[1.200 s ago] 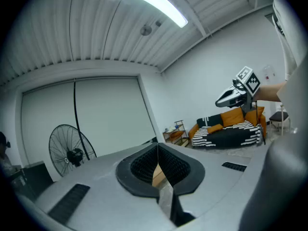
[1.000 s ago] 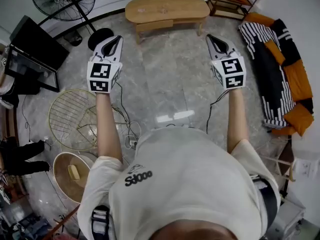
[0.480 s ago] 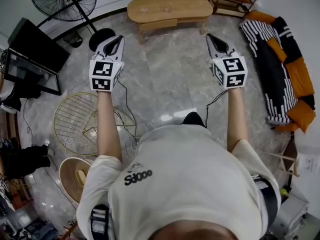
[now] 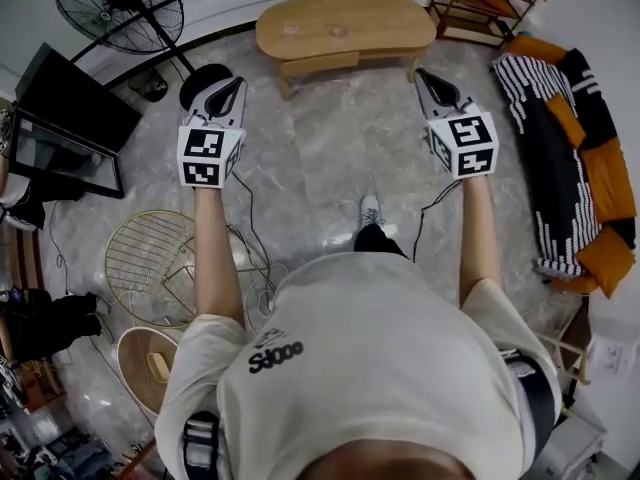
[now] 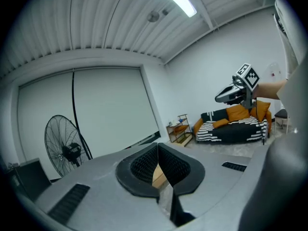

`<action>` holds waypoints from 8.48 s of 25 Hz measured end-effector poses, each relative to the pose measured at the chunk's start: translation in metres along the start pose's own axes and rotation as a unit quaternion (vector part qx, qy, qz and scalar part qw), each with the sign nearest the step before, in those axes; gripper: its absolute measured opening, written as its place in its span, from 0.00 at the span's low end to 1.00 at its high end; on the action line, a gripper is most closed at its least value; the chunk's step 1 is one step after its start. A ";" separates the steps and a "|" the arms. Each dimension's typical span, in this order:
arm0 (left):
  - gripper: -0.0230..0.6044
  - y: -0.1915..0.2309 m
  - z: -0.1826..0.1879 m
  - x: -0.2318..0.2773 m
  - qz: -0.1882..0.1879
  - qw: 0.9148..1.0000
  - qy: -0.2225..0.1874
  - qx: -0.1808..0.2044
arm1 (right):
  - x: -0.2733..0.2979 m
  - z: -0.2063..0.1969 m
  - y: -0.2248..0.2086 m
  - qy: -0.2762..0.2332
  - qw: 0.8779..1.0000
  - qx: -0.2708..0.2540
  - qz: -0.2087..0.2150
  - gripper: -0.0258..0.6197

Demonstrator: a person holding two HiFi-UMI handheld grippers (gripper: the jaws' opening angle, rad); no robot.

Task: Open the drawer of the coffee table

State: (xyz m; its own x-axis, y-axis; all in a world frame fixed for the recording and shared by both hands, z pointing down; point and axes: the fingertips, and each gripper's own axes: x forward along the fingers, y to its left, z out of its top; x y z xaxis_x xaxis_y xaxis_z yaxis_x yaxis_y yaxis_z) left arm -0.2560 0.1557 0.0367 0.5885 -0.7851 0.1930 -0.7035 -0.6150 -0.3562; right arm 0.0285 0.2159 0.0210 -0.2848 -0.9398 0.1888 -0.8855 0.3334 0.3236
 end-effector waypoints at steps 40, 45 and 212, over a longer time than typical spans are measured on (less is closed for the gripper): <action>0.07 0.077 -0.002 0.310 0.067 0.996 0.059 -0.017 | 0.273 -0.060 -0.240 0.001 0.995 0.029 0.099 0.05; 0.07 0.128 -0.014 0.345 0.064 0.996 0.053 -0.017 | 0.326 -0.048 -0.242 0.005 0.996 0.027 0.084 0.05; 0.37 -0.039 -0.708 0.538 0.016 0.962 0.127 -0.239 | 0.585 -0.719 -0.027 0.130 0.970 0.141 0.151 0.40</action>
State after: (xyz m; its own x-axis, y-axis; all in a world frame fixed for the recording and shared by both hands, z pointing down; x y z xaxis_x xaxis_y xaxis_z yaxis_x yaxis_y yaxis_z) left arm -0.1941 -0.2952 0.8016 0.4900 -0.7592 0.4285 -0.8582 -0.5064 0.0842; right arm 0.1493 -0.2893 0.7892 -0.4769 -0.7399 0.4745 -0.8518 0.5222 -0.0418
